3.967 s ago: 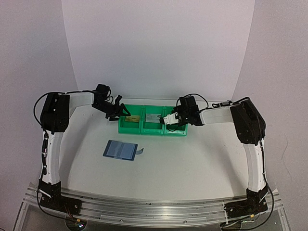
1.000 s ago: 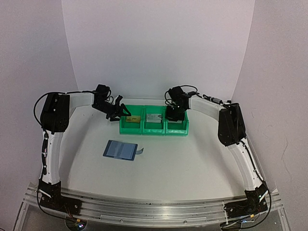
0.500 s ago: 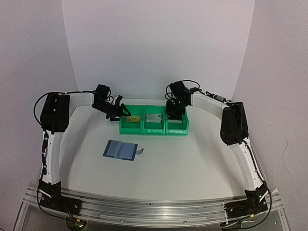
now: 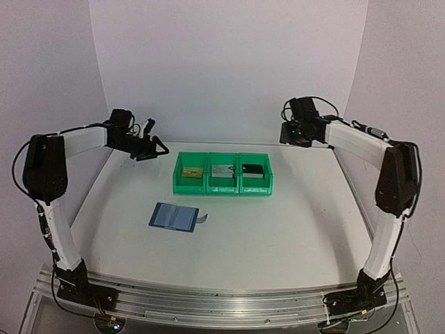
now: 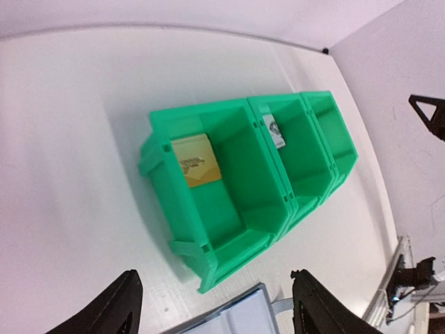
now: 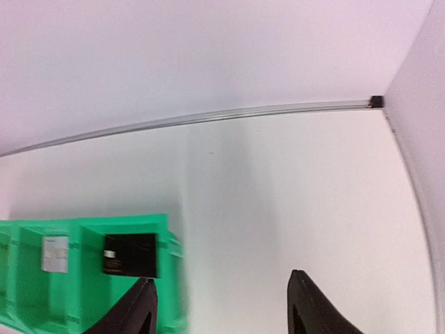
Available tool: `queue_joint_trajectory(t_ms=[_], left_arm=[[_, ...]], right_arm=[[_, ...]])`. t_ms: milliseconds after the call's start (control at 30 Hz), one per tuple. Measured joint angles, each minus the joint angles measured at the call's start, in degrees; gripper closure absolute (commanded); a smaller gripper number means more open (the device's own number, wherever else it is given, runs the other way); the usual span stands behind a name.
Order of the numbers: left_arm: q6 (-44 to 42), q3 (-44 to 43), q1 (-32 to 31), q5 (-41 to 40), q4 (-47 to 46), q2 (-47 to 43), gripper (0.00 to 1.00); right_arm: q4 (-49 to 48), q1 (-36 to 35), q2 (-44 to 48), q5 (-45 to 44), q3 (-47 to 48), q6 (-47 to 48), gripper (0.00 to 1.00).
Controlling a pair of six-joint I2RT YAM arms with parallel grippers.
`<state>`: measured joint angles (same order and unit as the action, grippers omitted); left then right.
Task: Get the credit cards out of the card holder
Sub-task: Reset both arms
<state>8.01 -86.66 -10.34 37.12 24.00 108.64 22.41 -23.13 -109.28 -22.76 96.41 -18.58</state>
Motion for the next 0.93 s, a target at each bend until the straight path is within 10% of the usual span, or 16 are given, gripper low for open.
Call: queue_joint_trajectory(t_ms=[300, 567, 933], left_arm=[[-4.41, 31.69, 5.28, -12.93, -17.55, -35.28, 0.02], [-3.37, 56.88, 5.30, -26.75, -32.22, -46.41, 0.01], [-0.47, 74.54, 8.67, -36.03, -45.64, -52.22, 0.02]], right_arm=[[-25.93, 10.65, 30.72, -2.60, -46.09, 3.16, 0.12], [-49.59, 10.62, 53.22, -1.79, -78.70, 8.68, 0.08], [-58.71, 10.64, 62.87, -1.75, -91.73, 12.05, 0.07]])
